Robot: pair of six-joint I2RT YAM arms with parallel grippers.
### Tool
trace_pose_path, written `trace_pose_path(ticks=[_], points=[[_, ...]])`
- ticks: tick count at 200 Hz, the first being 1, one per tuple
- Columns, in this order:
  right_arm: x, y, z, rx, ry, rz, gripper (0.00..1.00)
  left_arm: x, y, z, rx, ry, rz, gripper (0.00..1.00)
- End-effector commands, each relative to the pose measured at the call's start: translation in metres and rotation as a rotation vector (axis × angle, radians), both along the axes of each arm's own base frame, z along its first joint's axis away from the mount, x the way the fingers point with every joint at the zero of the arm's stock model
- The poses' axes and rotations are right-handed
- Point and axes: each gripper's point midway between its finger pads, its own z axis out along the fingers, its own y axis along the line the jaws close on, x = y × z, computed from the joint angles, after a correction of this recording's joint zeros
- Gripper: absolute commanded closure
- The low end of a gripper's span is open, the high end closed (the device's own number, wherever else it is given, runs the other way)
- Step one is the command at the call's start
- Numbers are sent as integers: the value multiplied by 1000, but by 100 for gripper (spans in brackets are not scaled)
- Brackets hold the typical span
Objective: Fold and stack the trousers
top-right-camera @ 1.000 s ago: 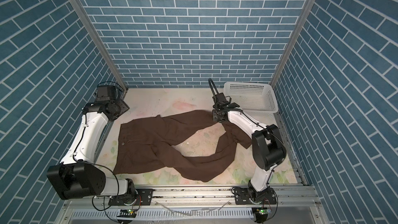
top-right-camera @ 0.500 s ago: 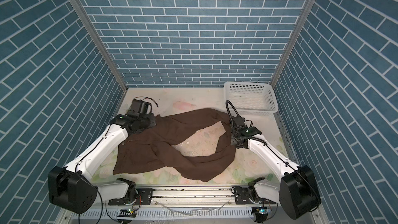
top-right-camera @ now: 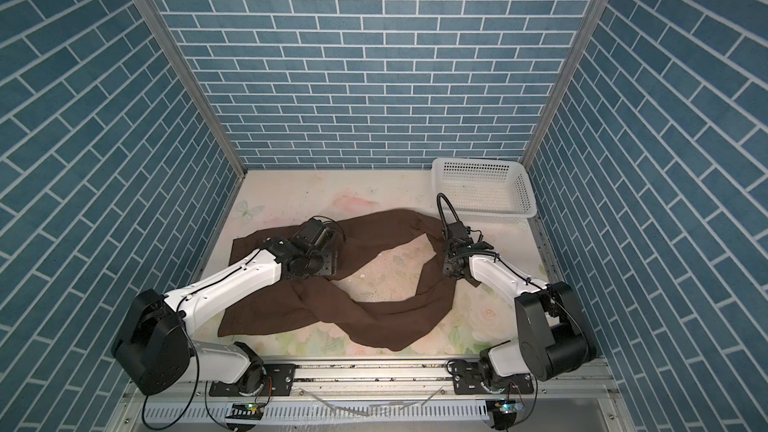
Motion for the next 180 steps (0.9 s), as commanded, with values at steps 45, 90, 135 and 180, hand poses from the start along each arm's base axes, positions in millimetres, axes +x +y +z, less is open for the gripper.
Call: trace_pose_path(ticks=[45,90,135,180], points=[[18,10,6,63,-12,54,100,10,22,-36,51,16,94,26],[23,-4,81,26,-154,34,100,13,50,-72,32,96,208,56],[15,-32,207,5,-446,-51,100,12,87,-98,19,173,309,70],[-12,-57,323,39,-725,-149,100,28,101,-88,-7,167,375,100]])
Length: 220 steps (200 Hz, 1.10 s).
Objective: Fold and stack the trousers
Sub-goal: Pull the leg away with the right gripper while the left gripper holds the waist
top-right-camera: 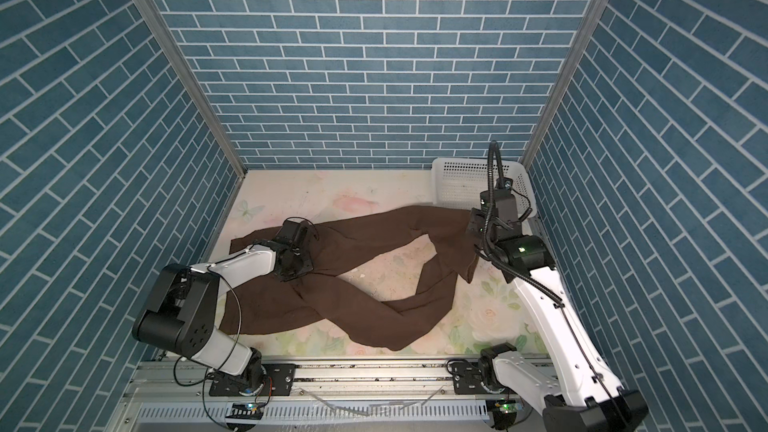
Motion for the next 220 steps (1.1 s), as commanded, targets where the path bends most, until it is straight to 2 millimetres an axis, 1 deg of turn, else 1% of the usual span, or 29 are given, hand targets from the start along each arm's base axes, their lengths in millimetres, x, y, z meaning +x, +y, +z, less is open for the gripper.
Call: trace_pose_path(ticks=[1,11,22,37,44,56,69,80,88,94,99,104,112,122,130,141,157,168,181,198,204,211,220], points=[[-23,-26,50,-21,-100,-91,100,-8,19,-12,55,73,45,100],[-31,-32,69,-8,-157,-116,100,-7,28,-8,47,74,72,100],[-39,-40,86,-2,-206,-143,100,-5,40,0,32,58,110,100],[-48,-49,104,-6,-259,-177,100,-3,63,14,39,30,174,100],[-50,-51,109,-13,-275,-186,100,-4,75,21,40,15,212,100],[-48,-53,113,-21,-287,-195,100,-4,94,33,37,-20,282,100],[-39,-46,111,-18,-277,-169,100,-4,110,45,33,-67,353,100],[-27,-36,105,-12,-248,-134,100,-3,118,55,40,-101,384,100],[-18,-28,100,-4,-225,-107,100,-2,119,62,46,-116,384,100],[-11,-22,97,4,-214,-85,100,-1,117,66,37,-123,373,91],[-6,-17,94,12,-205,-69,100,1,112,68,20,-130,359,81],[0,-12,91,18,-196,-54,100,1,108,70,10,-133,344,69],[7,-6,86,27,-184,-36,100,1,100,75,11,-134,315,54],[15,-1,81,35,-171,-22,100,0,84,85,25,-149,255,39],[19,2,77,40,-165,-16,100,-1,69,96,50,-169,206,31],[24,5,71,43,-157,-12,100,-5,49,113,96,-202,138,28],[28,5,64,30,-143,-14,100,-11,8,139,119,-280,21,26],[31,5,60,14,-131,-14,100,-11,-31,156,94,-354,-95,26],[34,4,57,-11,-121,-15,100,-13,-84,171,34,-417,-252,27],[37,-1,57,-50,-120,-34,100,-23,-164,186,-61,-474,-511,27],[38,-2,56,-64,-118,-39,100,-32,-193,191,-84,-495,-615,25],[39,-3,57,-79,-116,-40,100,-41,-224,191,-89,-500,-720,23],[39,-4,57,-91,-113,-39,100,-53,-258,186,-75,-490,-834,19]])
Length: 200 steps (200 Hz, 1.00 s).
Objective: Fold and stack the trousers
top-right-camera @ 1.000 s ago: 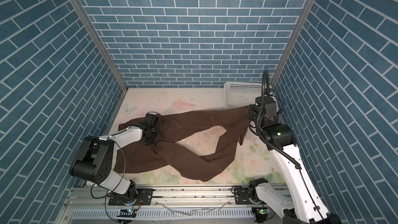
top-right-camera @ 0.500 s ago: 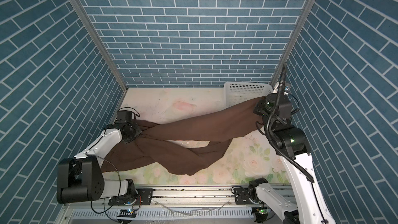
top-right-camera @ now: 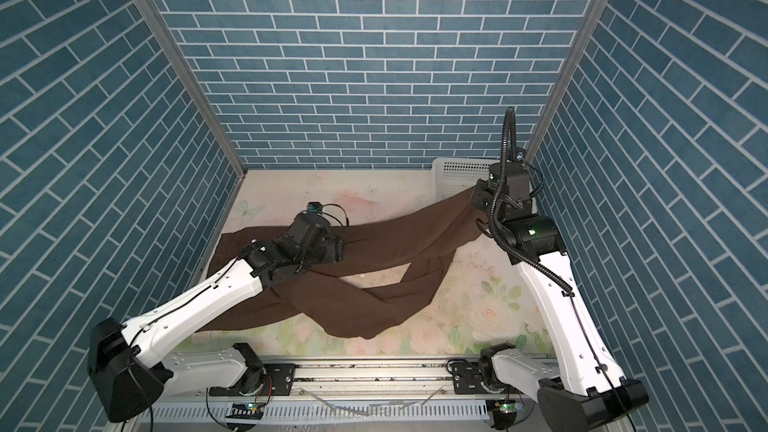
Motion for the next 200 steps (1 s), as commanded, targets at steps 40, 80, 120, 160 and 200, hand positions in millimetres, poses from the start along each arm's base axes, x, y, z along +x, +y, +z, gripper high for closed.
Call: trace_pose_path(ticks=[40,80,120,160,200], points=[[1,-11,5,-44,16,-15,100,-53,-178,-52,108,38,-518,19],[4,-20,-8,-8,70,-15,100,-64,-216,-101,171,117,-588,18],[9,-25,-21,73,96,-14,100,-75,-232,-149,240,219,-622,17],[9,-28,-20,129,92,-17,100,-90,-229,-179,253,323,-652,46],[8,-26,-22,172,98,-12,100,-122,-250,-156,86,430,-777,91]])
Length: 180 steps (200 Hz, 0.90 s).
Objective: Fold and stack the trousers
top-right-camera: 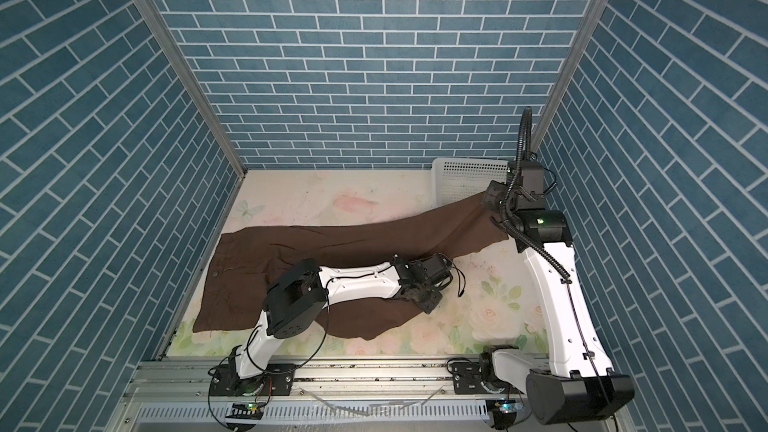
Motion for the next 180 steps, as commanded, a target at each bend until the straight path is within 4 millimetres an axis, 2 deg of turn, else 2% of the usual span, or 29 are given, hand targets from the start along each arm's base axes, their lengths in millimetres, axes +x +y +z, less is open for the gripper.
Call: trace_pose_path(ticks=[1,24,54,66,83,94,100,106,116,130,150,165,180], points=[[0,2,8,61,-25,-2,100,-31,-15,23,-97,142,-82,91],[-2,2,5,71,-16,-6,100,-63,-28,72,-197,186,-210,98],[-1,1,-1,92,-1,-18,100,-105,-37,137,-395,292,-358,98],[-1,1,-5,97,9,-20,100,-110,-32,147,-421,299,-377,97],[-1,-1,-11,100,22,-28,100,-110,-23,145,-402,276,-386,91],[-1,-1,-16,99,32,-32,100,-103,-18,137,-373,267,-358,75],[-1,-2,-19,98,37,-36,100,-97,-16,132,-364,271,-336,57],[-2,-3,-23,95,46,-39,100,-90,-14,125,-352,278,-305,44],[-3,-5,-29,87,58,-48,100,-75,-10,116,-338,286,-243,32],[-6,-10,-39,67,78,-70,100,-51,-2,107,-338,292,-153,27],[-9,-27,-55,17,115,-132,100,-11,18,107,-352,262,-16,26],[-10,-42,-73,-3,159,-189,100,26,46,115,-352,202,100,26],[-9,-56,-93,23,199,-237,100,63,88,121,-313,126,235,26]])
